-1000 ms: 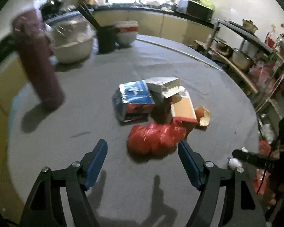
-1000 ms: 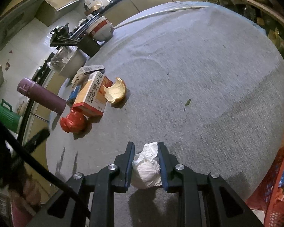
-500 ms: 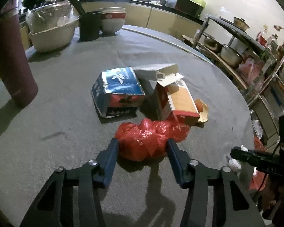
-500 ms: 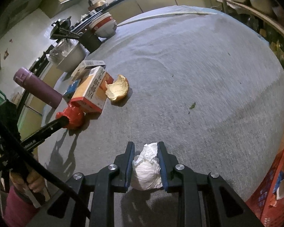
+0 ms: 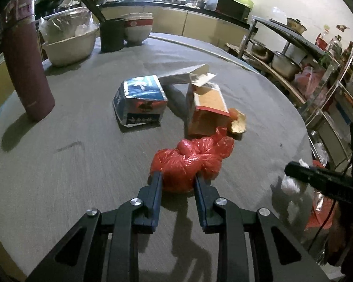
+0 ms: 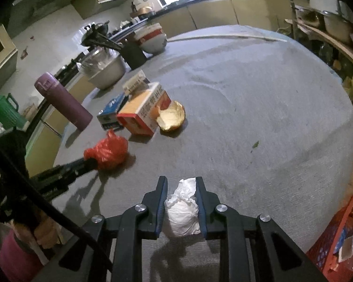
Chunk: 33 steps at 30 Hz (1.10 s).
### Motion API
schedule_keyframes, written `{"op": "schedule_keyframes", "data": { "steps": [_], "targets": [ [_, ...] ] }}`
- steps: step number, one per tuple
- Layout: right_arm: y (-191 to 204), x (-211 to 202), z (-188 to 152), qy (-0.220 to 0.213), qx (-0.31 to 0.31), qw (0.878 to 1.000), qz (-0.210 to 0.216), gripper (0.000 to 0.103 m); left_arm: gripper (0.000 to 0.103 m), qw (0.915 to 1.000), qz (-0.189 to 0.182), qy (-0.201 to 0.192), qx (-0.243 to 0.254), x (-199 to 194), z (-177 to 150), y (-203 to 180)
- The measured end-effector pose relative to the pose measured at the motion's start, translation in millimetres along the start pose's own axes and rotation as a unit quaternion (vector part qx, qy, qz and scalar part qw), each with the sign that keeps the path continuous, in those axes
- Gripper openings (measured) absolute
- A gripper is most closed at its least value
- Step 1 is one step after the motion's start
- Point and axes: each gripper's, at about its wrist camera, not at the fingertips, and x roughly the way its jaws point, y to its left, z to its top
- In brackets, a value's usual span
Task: Collect trash
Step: 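Grasp the red plastic bag with the left tool while the right tool holds the tissue, then carry the red bag and white tissue over the red basket with both tools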
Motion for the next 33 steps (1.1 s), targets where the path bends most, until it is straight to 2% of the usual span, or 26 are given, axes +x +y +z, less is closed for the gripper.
{"op": "schedule_keyframes", "data": {
  "steps": [12,20,33],
  "targets": [
    [-36,-27,-3,-0.028,0.044,0.999,0.010,0.025,0.028,0.9997,-0.005,-0.025,-0.005,-33,-4,-19],
    [-50,-57,2,-0.065,0.059,0.996,0.019,0.025,0.028,0.9982,-0.017,-0.056,0.015,-59,3,-55],
    [-80,-111,5,-0.125,0.093,0.987,0.029,0.025,0.028,0.9930,-0.056,-0.096,0.040,-95,21,-109]
  ]
}}
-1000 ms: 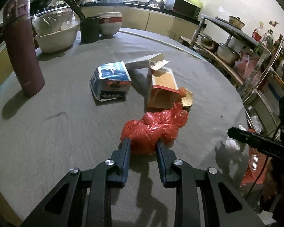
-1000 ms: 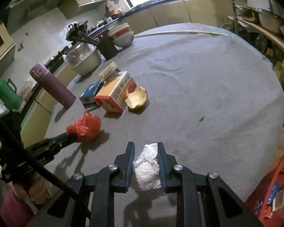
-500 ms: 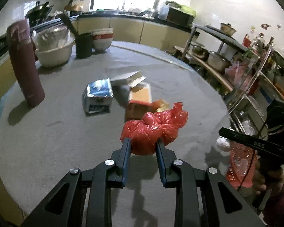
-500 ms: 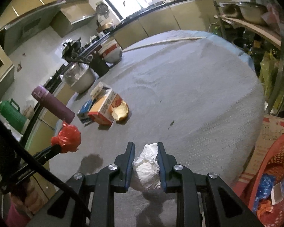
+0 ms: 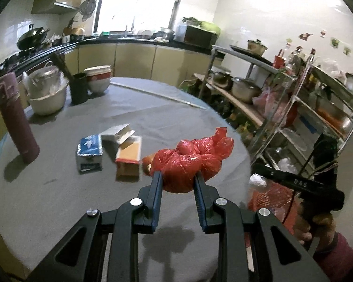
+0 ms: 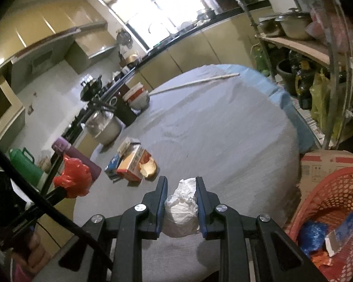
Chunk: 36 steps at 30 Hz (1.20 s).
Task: Collect trash
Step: 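Carry the red bag and white tissue over the red basket with both tools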
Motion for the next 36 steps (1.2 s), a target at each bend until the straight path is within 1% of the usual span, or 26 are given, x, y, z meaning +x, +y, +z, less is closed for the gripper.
{"op": "schedule_keyframes", "data": {
  "steps": [6,14,24,30,33,36],
  "targets": [
    [-14,-28,7,-0.029,0.012,0.999,-0.002,0.025,0.028,0.9999,-0.007,-0.001,0.008,1,6,-25],
    [-39,-65,10,-0.060,0.031,0.998,-0.013,0.025,0.028,0.9994,-0.021,0.014,0.021,10,4,-60],
    [-82,-108,3,-0.089,0.066,0.993,-0.030,0.025,0.028,0.9964,-0.045,0.032,0.064,19,-1,-115],
    [-118,-138,-4,-0.107,0.100,0.988,-0.042,0.025,0.028,0.9919,-0.070,0.047,0.095,26,-7,-152],
    [-138,-152,-8,-0.114,0.121,0.985,-0.046,0.025,0.028,0.9877,-0.085,0.059,0.117,34,-14,-175],
    [-157,-163,-14,-0.118,0.141,0.981,-0.055,0.025,0.028,0.9818,-0.098,0.079,0.143,48,-23,-200]
  ]
}}
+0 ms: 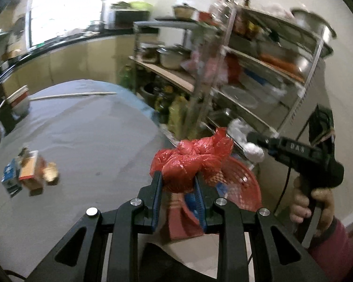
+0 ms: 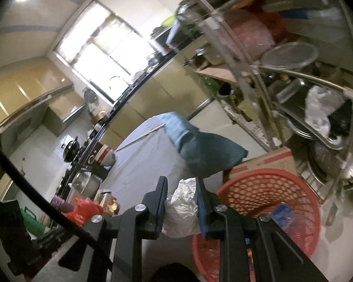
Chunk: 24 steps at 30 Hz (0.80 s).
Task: Collect trash
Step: 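Carry the red bag and white tissue over the red basket with both tools, then open both tools to drop the red bag and tissue into the basket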
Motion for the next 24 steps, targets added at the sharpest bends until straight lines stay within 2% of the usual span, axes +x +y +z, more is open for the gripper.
{"op": "schedule_keyframes", "data": {
  "steps": [5,12,16,17,18,20,22,24],
  "targets": [
    [-26,-4,-4,0.011,0.031,0.999,-0.010,0.025,0.028,0.9987,-0.021,0.044,0.016,40,-5,-25],
    [-50,-1,-14,0.033,0.051,0.997,-0.040,0.027,0.029,0.9948,-0.034,0.087,0.041,84,-11,-56],
    [-59,1,-15,0.044,0.070,0.996,-0.043,0.028,0.036,0.9918,-0.036,0.107,0.059,101,-12,-68],
    [-61,1,-15,0.048,0.075,0.995,-0.045,0.028,0.042,0.9911,-0.037,0.111,0.063,105,-12,-70],
    [-62,1,-15,0.049,0.077,0.995,-0.046,0.030,0.052,0.9908,-0.036,0.113,0.065,105,-12,-71],
    [-63,1,-16,0.049,0.081,0.995,-0.045,0.038,0.056,0.9911,-0.037,0.110,0.066,104,-13,-70],
    [-63,-2,-17,0.036,0.081,0.995,-0.044,0.069,0.056,0.9910,-0.037,0.110,0.066,102,-12,-67],
    [-59,-2,-15,0.031,0.075,0.996,-0.041,0.069,0.057,0.9918,-0.030,0.108,0.062,100,-10,-61]
  ]
}}
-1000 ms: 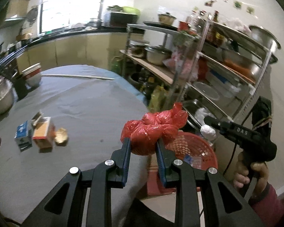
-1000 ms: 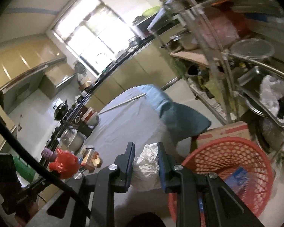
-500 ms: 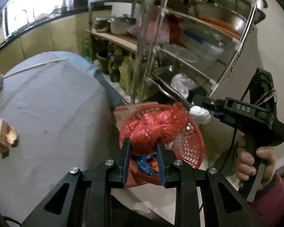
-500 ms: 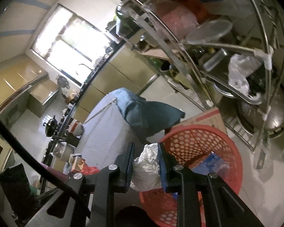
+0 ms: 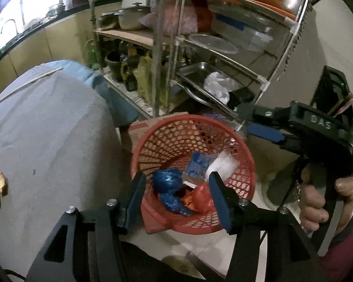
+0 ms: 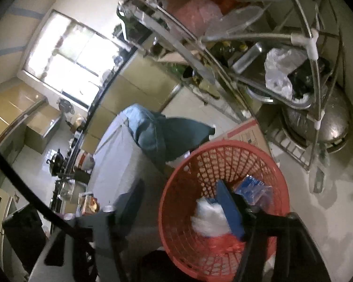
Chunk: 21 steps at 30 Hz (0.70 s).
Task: Collect trash
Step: 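Open both tools to drop the red bag and tissue into the basket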
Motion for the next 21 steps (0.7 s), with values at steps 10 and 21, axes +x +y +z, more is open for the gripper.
{"op": "schedule_keyframes", "data": {
  "steps": [10,21],
  "targets": [
    [35,-1,-5,-0.012,-0.038,0.999,0.027,0.069,0.072,0.9906,0.126,-0.032,-0.043,-54,-21,53],
    [105,28,-39,0.024,-0.116,0.992,0.043,0.069,0.080,0.9478,0.303,-0.070,-0.072,-120,-49,108]
  ]
}}
